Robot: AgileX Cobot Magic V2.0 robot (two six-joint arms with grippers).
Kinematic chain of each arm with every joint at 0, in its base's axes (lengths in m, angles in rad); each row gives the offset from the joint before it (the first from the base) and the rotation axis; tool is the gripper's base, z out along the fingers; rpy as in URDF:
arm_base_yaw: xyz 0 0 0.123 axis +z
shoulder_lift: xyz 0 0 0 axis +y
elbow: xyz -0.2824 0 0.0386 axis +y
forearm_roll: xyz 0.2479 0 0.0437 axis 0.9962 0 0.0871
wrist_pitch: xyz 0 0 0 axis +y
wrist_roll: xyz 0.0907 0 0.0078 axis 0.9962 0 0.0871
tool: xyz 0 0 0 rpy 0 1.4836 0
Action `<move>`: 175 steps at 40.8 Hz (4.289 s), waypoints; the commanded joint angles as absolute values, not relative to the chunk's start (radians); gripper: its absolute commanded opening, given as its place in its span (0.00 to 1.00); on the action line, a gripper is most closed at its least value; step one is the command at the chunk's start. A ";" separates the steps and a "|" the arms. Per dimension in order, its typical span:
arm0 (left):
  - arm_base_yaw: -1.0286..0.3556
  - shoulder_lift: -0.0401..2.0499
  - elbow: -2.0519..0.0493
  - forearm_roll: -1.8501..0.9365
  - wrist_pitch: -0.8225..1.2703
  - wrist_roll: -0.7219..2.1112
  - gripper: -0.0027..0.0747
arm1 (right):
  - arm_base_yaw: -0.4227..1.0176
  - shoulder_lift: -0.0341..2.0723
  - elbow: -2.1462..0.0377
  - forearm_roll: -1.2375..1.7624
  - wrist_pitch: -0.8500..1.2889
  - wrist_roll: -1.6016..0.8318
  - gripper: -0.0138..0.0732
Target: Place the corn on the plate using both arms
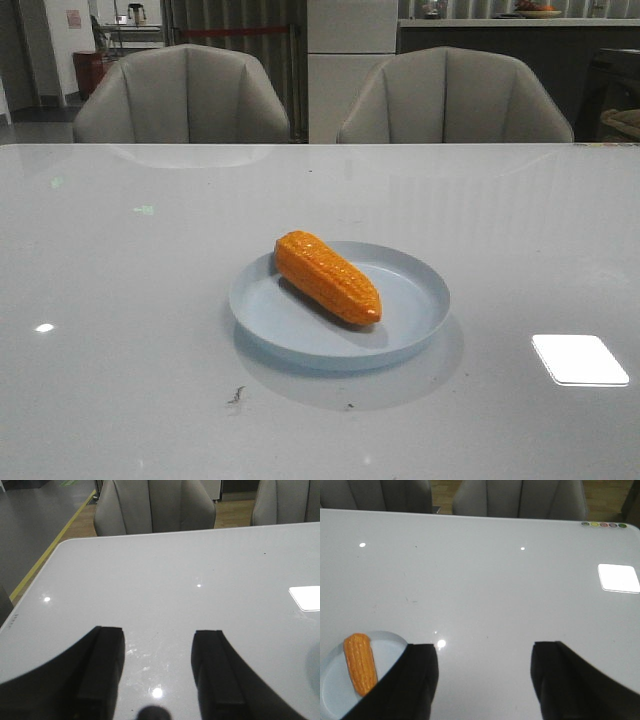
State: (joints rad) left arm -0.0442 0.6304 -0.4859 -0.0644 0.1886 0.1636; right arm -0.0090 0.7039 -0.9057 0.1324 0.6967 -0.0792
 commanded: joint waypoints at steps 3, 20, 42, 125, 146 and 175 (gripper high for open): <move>-0.042 0.631 -0.515 -0.074 0.095 0.163 0.53 | -0.020 0.485 -0.701 0.138 0.595 -0.081 0.75; -0.042 0.633 -0.515 -0.074 0.094 0.163 0.49 | -0.020 0.418 -0.640 0.140 0.651 -0.081 0.75; -0.042 0.633 -0.515 -0.074 0.094 0.163 0.16 | -0.020 0.418 -0.640 0.143 0.644 -0.081 0.75; -0.044 -0.024 0.049 -0.063 0.137 0.163 0.16 | -0.020 0.119 -0.481 0.100 0.498 -0.081 0.44; -0.044 -0.024 0.049 -0.063 0.137 0.163 0.16 | -0.020 -0.035 0.012 0.107 0.150 -0.081 0.19; -0.044 -0.024 0.049 -0.063 0.137 0.163 0.16 | -0.020 -0.035 0.007 0.107 0.326 -0.081 0.19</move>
State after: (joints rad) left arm -0.0442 -0.0075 0.0102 -0.0586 0.2143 0.1674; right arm -0.0157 -0.0112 0.0256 0.1056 0.3760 -0.0786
